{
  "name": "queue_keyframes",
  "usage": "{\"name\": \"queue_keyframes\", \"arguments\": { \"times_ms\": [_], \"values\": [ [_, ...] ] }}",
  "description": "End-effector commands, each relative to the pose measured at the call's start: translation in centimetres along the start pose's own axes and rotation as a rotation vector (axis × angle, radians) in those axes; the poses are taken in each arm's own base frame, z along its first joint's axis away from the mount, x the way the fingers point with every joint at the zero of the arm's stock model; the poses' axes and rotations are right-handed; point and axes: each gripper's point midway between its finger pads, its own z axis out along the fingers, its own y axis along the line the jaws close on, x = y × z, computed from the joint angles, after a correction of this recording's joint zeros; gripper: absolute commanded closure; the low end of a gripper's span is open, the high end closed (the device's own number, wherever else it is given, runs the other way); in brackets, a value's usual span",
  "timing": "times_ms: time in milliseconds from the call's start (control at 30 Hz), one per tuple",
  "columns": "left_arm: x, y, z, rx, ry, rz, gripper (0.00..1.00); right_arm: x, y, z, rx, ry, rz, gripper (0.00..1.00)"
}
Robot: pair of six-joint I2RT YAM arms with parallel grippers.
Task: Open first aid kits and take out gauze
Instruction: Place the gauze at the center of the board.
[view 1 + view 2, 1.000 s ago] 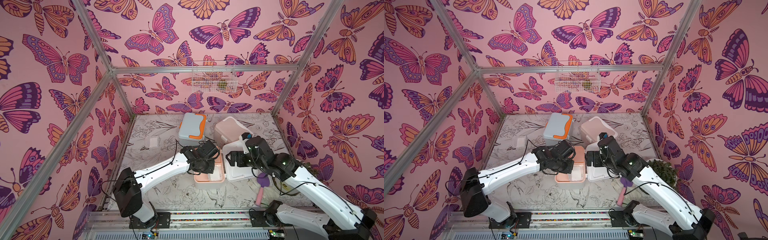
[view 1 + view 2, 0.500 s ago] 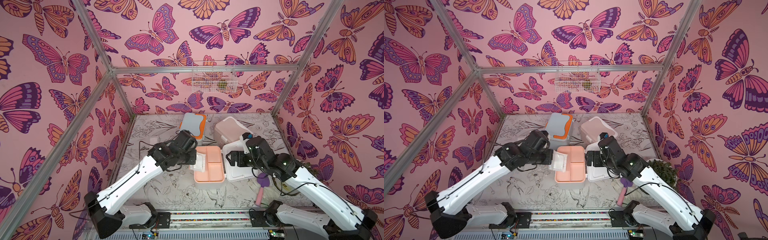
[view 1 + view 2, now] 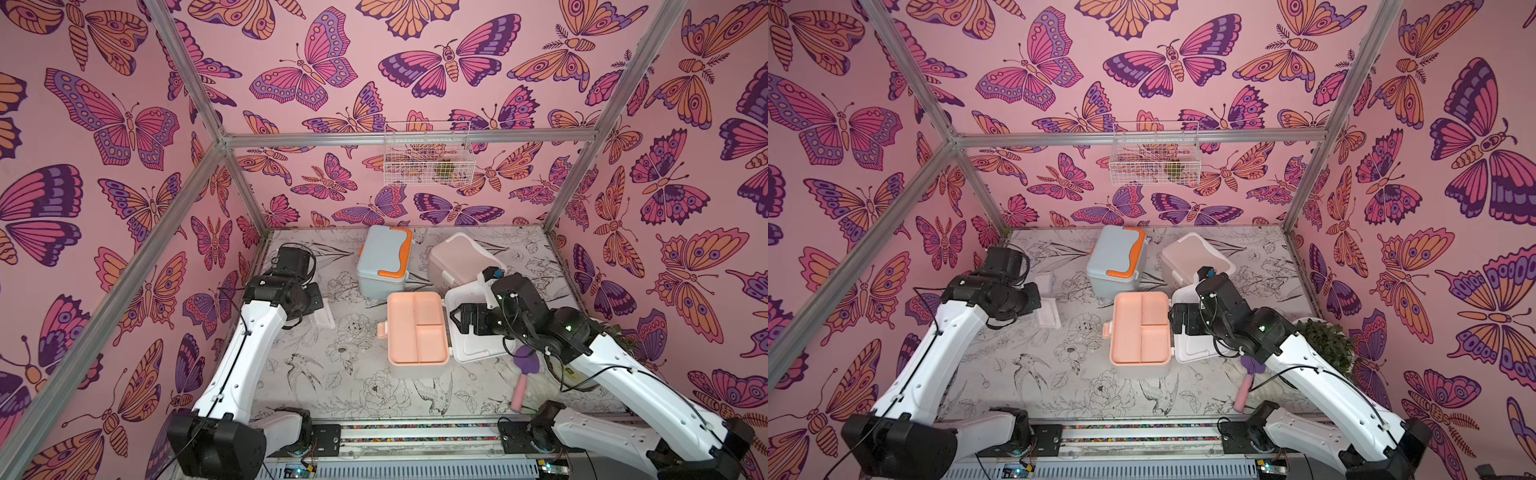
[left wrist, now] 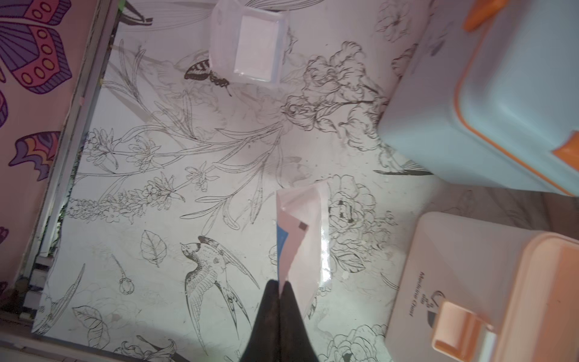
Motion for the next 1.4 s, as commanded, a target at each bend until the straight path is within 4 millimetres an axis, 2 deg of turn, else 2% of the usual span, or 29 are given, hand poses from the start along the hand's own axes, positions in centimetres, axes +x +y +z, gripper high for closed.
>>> {"name": "queue_keyframes", "arguments": {
  "times_ms": [0,167,267,767,1000,1367],
  "values": [
    [0.3,2.0,2.8,-0.092,0.095,0.033,1.00,-0.2,0.2,0.2,-0.008,0.017,0.001,0.01],
    [-0.6,2.7,6.1,-0.102,0.196,0.018,1.00,-0.2,0.3,0.3,-0.007,0.027,-0.016,0.01],
    [-1.3,3.2,7.2,-0.110,0.222,0.019,1.00,-0.2,0.4,0.3,-0.011,0.029,-0.021,0.01],
    [-3.5,4.8,10.7,-0.137,0.348,0.086,1.00,-0.4,0.2,0.6,0.003,0.029,-0.038,0.01],
    [-3.5,5.1,12.4,-0.142,0.389,0.095,1.00,-0.3,0.3,1.2,0.000,0.038,-0.035,0.01],
    [-3.3,5.7,13.8,-0.142,0.424,0.101,1.00,-0.1,0.8,1.7,-0.022,0.057,-0.027,0.01]
  ]
}}
